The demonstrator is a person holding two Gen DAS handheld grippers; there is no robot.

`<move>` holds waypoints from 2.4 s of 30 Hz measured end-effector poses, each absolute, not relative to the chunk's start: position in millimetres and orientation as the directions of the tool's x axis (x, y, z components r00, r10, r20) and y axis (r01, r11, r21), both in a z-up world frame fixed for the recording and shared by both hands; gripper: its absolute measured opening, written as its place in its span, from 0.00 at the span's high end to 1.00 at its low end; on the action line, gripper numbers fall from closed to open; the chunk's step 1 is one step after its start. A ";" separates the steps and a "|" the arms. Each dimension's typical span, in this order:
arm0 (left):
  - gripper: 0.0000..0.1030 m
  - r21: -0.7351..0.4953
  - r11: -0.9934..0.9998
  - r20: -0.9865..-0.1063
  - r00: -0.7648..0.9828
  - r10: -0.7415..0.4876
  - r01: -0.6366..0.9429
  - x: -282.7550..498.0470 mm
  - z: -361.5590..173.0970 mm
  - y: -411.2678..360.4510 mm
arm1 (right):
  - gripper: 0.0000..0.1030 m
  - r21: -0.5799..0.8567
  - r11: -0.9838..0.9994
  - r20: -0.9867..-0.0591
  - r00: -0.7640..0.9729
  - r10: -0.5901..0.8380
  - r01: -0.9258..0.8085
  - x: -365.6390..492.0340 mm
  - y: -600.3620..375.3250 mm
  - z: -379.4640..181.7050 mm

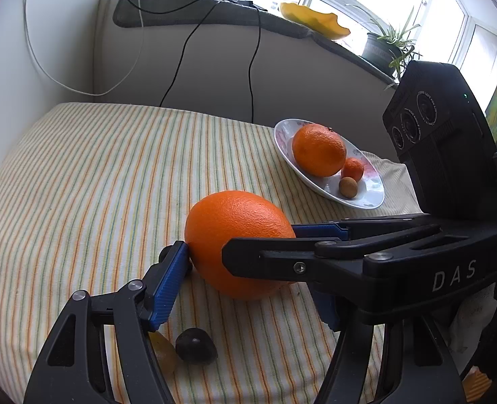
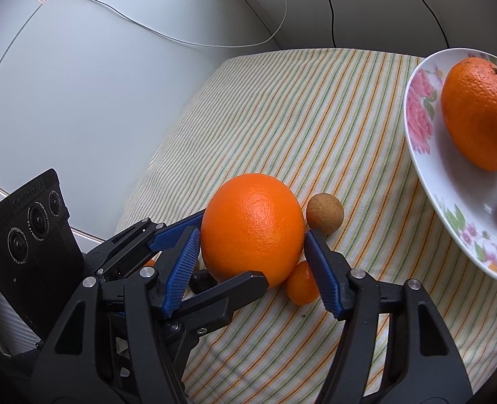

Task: Organize fruits
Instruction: 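Close the right gripper around the large orange and lift it, then carry the large orange with the right gripper onto the plate and open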

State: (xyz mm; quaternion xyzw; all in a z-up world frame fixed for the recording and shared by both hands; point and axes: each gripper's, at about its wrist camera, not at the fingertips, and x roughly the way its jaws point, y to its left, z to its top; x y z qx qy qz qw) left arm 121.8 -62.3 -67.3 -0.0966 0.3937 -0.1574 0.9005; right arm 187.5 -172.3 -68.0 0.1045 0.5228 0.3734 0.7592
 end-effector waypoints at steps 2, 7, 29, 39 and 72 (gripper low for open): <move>0.35 -0.295 0.933 -0.674 0.648 -0.356 0.206 120.5 -65.4 -62.7 | 0.35 0.550 0.698 -0.712 0.179 0.679 -0.459 186.2 -173.9 -66.2; 0.35 -0.278 0.936 -0.659 0.665 -0.350 0.216 117.8 -56.4 -67.0 | 0.35 0.553 0.691 -0.697 0.196 0.690 -0.466 181.2 -180.6 -56.9; 0.35 -0.229 0.907 -0.607 0.677 -0.416 0.352 131.6 -24.8 -130.5 | 0.35 0.566 0.712 -0.644 0.317 0.696 -0.415 160.2 -274.9 -13.2; 0.35 -0.233 0.873 -0.598 0.645 -0.476 0.429 149.3 -22.9 -177.7 | 0.35 0.565 0.749 -0.641 0.388 0.663 -0.347 157.7 -328.2 -4.4; 0.35 -0.240 0.848 -0.621 0.596 -0.509 0.473 193.8 -39.5 -237.0 | 0.35 0.568 0.785 -0.653 0.444 0.613 -0.249 196.8 -389.5 -28.0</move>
